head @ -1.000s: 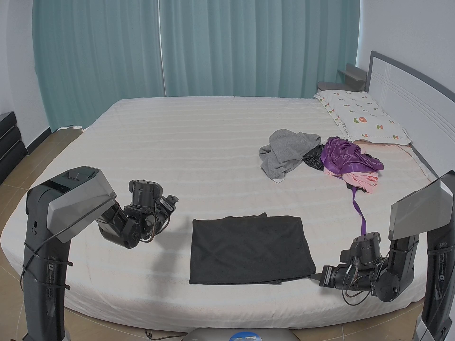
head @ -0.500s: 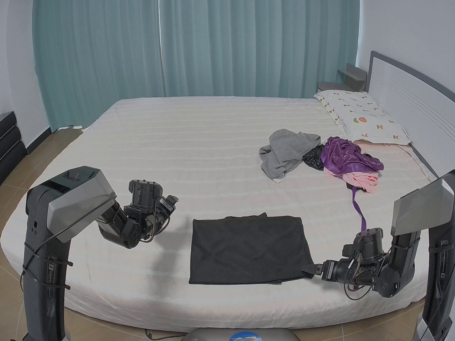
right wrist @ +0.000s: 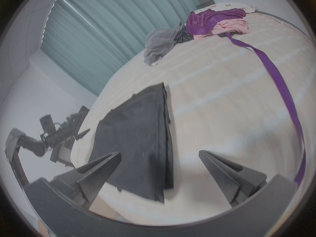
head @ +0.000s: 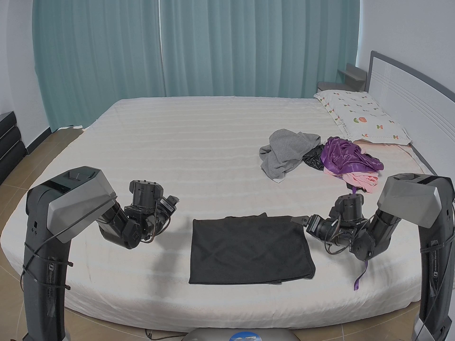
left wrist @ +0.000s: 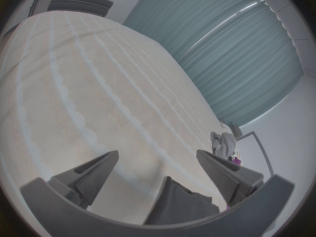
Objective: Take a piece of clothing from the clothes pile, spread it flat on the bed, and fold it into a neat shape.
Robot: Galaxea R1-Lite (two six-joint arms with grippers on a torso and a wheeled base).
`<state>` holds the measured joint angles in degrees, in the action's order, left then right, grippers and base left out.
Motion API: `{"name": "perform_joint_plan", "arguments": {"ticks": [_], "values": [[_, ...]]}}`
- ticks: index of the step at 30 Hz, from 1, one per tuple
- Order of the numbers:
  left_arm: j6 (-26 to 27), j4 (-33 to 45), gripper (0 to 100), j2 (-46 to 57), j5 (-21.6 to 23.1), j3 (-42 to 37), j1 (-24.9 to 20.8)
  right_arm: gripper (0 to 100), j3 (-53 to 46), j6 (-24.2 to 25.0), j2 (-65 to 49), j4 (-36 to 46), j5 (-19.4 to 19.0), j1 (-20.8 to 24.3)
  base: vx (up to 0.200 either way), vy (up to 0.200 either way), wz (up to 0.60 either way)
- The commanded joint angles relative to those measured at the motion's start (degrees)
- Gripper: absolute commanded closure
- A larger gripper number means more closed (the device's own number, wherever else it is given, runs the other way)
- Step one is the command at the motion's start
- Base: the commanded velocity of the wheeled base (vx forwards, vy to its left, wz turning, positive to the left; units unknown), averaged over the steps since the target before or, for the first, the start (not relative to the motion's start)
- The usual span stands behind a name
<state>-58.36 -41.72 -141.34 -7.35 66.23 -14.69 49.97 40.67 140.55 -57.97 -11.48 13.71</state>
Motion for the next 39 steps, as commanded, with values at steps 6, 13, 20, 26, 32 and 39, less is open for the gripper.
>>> {"name": "perform_joint_plan", "arguments": {"ticks": [6, 13, 20, 26, 32, 39], "values": [[0.0, -0.03, 0, 0.01, -0.12, 0.04, -0.08, 0, 19.9, 5.21, 9.04, 11.12, 4.54, -0.18, 0.0, 0.0, 0.0], [0.0, -0.03, 0, 0.01, -0.12, 0.04, 0.01, 0, 21.05, 5.39, 9.75, 11.3, 4.45, -0.27, 0.0, 0.0, 0.0], [0.0, -0.03, 0, 0.01, -0.12, 0.13, 0.01, 100, 22.1, 5.83, 10.27, 11.12, 4.63, -0.36, 0.0, 0.0, 0.0], [0.0, -0.03, 0, 0.01, -0.12, 0.13, 0.01, 100, 22.54, 6.18, 10.36, 11.12, 4.72, -0.71, 0.0, 0.0, 0.0], [0.08, -0.03, 0, -0.08, -0.12, 0.21, 0.01, 100, 22.63, 6.18, 10.36, 11.03, 5.33, -1.23, 0.0, 0.0, 0.0], [0.08, -0.03, 0, -0.08, -0.12, 0.21, 0.01, 100, 23.24, 6.18, 10.54, 11.12, 6.03, -1.32, 0.0, 0.0, 0.0]]}}
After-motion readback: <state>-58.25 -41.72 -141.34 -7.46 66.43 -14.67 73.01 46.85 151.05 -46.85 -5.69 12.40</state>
